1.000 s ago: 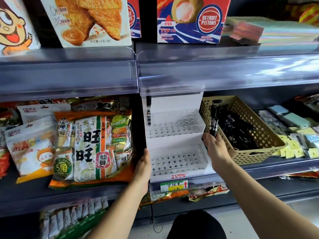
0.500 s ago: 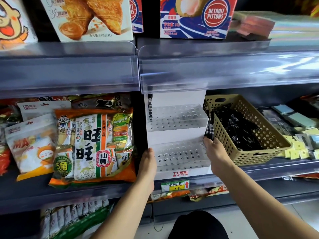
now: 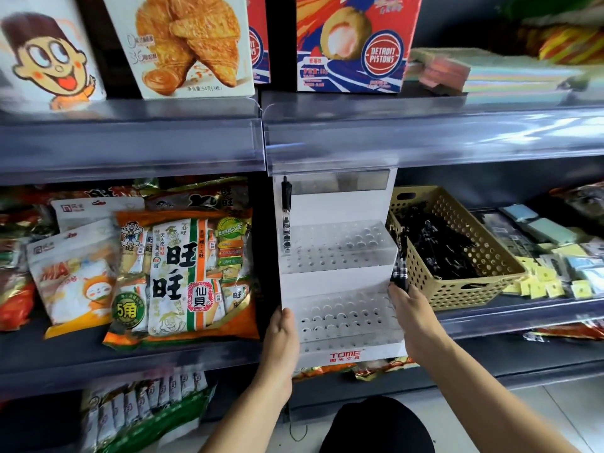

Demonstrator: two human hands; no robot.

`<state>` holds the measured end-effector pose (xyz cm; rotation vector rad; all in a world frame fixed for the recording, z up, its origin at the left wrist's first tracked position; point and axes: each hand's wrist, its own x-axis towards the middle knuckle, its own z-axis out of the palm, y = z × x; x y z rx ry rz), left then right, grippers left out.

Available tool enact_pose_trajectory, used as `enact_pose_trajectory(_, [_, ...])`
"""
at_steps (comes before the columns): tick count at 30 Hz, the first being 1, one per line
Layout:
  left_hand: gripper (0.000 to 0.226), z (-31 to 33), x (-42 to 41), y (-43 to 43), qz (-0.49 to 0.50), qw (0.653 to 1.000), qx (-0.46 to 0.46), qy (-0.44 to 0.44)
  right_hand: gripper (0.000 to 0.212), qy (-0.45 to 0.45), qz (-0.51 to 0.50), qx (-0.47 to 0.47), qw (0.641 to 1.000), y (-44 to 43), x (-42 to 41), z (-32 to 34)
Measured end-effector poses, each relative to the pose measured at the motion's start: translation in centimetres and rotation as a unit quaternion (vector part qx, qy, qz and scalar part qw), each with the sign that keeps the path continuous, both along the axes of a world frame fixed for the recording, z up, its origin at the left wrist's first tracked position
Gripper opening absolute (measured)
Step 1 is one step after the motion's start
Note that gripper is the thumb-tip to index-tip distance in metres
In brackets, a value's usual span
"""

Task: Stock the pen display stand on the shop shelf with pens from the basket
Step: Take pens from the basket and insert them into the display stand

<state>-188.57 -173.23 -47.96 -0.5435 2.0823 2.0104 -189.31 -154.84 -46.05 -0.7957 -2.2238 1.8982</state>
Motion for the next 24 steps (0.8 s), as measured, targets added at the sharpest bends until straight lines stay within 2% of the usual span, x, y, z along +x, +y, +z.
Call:
enact_pose_trajectory(15, [0.044, -0.2, 3.3, -0.6, -0.030, 0.999, -0.008, 0.010, 0.014, -0.014, 0.007, -0.042, 0.999, 0.0, 2.7, -0.6])
enact_pose_trajectory(18, [0.043, 0.0, 3.0, -0.7, -0.042, 0.999, -0.006, 0.007, 0.024, -0.023, 0.006, -0.052, 0.998, 0.3, 2.7, -0.5])
enact_pose_trajectory(20, [0.042, -0.3, 2.8, -1.0, -0.048, 0.999, -0.010, 0.006, 0.022, -0.020, 0.005, -0.049, 0.999, 0.4, 2.7, -0.5])
enact_pose_trajectory(24, [0.050, -0.5, 2.5, -1.7, -0.050, 0.998, -0.025, 0.006, 0.030, -0.017, -0.004, -0.025, 1.000, 0.6, 2.9, -0.4])
